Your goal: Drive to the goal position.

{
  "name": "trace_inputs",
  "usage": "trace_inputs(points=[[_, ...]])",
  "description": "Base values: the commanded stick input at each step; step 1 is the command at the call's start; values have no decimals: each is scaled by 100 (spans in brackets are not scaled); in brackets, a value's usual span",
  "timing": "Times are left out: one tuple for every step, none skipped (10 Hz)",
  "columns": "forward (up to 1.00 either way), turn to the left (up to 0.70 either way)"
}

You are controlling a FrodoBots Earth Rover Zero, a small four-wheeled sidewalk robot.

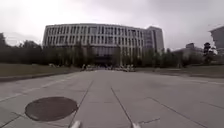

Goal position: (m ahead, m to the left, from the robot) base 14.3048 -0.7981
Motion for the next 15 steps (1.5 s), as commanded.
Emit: trace_inputs(points=[[70, 0], [70, 0], [70, 0], [70, 0], [70, 0], [70, 0], [70, 0], [70, 0], [70, 0], [70, 0], [70, 0], [70, 0], [70, 0], [70, 0], [70, 0]])
